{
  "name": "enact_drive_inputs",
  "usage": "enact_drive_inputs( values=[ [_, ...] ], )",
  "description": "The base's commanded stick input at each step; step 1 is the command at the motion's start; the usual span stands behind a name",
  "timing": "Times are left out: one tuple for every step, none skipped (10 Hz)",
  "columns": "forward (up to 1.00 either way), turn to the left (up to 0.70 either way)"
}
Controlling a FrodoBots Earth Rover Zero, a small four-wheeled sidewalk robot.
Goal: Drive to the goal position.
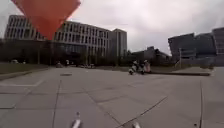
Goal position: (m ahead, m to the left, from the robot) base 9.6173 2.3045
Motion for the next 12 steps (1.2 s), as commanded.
enact_drive_inputs(
  values=[
    [0.85,0.0],
    [0.85,0.0],
    [0.85,0.0],
    [0.85,0.0],
    [0.85,0.0],
    [0.85,0.0],
    [0.85,0.0],
    [0.85,0.0],
    [0.85,0.0],
    [0.85,0.0],
    [0.85,0.0],
    [0.85,0.0]
  ],
)
